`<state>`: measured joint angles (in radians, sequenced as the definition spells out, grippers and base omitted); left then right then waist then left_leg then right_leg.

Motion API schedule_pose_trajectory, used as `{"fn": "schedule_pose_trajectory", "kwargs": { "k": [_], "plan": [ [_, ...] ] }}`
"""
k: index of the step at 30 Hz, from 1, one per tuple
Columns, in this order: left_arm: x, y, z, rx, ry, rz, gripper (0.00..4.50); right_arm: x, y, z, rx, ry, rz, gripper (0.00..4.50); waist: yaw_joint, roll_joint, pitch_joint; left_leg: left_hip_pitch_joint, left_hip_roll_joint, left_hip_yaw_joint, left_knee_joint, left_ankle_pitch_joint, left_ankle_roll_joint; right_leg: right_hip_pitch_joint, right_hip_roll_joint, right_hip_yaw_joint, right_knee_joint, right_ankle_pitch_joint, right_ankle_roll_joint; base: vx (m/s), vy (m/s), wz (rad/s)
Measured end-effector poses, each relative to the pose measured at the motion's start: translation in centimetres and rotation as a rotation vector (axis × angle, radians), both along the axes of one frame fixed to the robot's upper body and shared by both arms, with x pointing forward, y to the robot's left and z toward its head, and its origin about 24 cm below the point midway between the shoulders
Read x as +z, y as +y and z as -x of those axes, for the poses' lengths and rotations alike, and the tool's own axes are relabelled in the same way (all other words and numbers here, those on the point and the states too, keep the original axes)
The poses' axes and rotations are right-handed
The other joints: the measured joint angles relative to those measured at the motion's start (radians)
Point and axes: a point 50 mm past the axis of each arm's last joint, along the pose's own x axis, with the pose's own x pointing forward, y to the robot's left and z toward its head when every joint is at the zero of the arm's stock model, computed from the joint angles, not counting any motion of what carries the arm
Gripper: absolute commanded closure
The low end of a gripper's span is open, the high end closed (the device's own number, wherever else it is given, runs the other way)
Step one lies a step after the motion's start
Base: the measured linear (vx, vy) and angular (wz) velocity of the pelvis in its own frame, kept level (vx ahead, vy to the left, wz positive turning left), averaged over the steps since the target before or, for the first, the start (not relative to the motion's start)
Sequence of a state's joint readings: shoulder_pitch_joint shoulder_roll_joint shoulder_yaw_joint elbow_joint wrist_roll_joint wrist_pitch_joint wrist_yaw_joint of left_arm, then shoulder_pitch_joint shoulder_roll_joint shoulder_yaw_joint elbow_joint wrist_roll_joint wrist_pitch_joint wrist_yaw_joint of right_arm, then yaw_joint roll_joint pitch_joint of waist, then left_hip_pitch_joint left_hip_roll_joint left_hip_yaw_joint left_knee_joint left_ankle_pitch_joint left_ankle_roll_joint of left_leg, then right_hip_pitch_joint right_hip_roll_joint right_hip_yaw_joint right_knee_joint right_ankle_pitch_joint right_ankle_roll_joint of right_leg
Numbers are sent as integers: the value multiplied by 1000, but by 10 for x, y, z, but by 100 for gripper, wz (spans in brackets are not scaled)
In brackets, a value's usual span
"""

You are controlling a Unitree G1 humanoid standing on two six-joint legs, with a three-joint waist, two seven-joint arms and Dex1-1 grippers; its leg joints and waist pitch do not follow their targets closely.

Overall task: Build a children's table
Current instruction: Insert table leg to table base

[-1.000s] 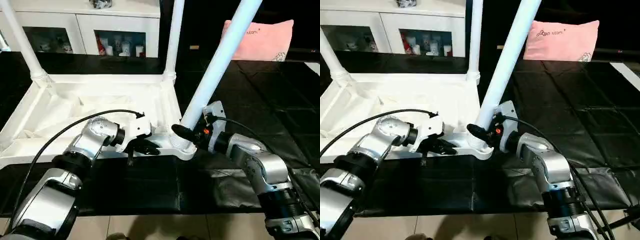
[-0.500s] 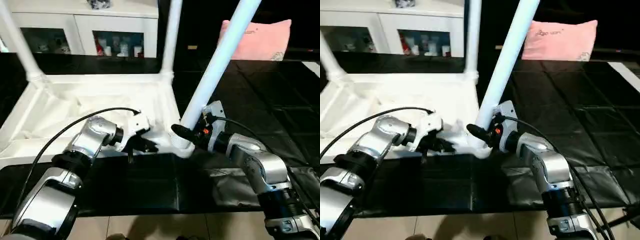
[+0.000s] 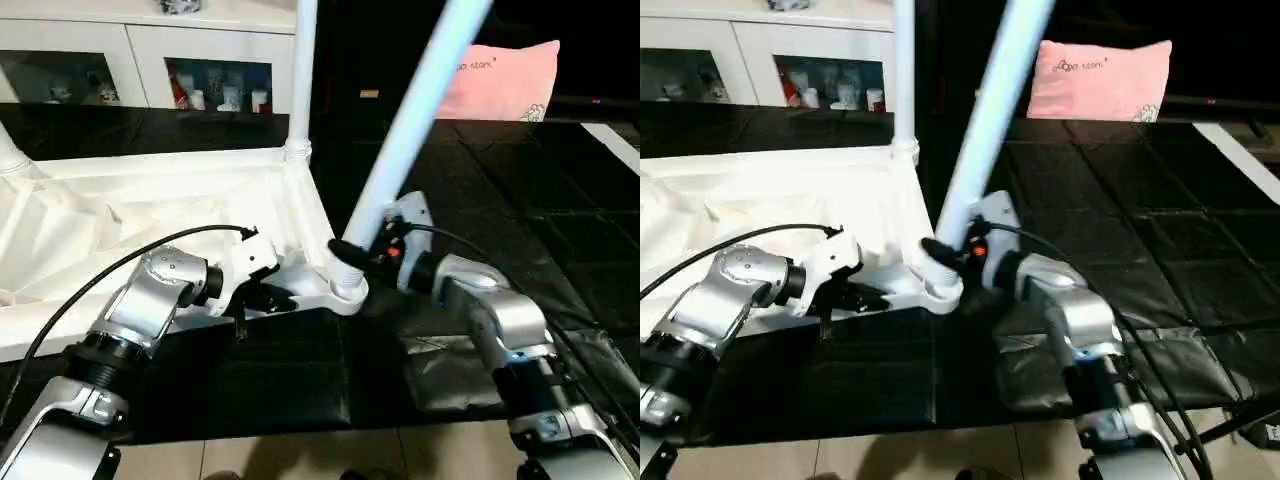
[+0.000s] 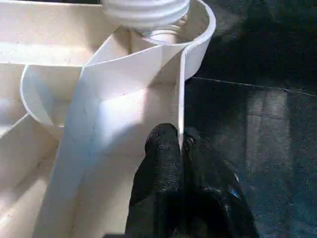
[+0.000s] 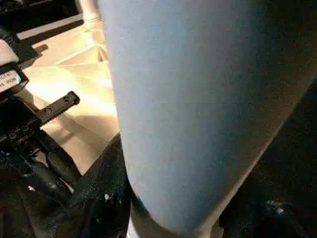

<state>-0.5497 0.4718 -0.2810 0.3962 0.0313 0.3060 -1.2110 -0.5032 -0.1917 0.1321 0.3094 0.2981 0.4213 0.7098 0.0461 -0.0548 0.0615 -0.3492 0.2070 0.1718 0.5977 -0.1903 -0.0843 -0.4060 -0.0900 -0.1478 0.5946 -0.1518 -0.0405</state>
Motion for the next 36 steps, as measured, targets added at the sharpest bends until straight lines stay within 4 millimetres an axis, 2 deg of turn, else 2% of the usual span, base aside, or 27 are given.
{"fn": "schedule_pose_trajectory", "kwargs": {
  "k": [8,21,36],
  "plan": [
    [-1,-5,-2,4,2,1,450,0,-1,-1,47,-28,54,257,12,-2,-1,0,0,0,0,0,0,1,0,0,0,0,0,0,0,0],
    [-2,-4,-4,3,7,-1,450,-3,-15,7,75,-12,89,257,12,-3,-2,0,0,0,1,0,0,2,0,0,0,0,0,0,0,0],
    [-1,-3,-4,-22,9,-7,450,-5,-13,5,68,8,72,257,10,-3,-2,0,0,0,1,0,0,2,0,0,0,0,0,0,0,0]
  ]
}}
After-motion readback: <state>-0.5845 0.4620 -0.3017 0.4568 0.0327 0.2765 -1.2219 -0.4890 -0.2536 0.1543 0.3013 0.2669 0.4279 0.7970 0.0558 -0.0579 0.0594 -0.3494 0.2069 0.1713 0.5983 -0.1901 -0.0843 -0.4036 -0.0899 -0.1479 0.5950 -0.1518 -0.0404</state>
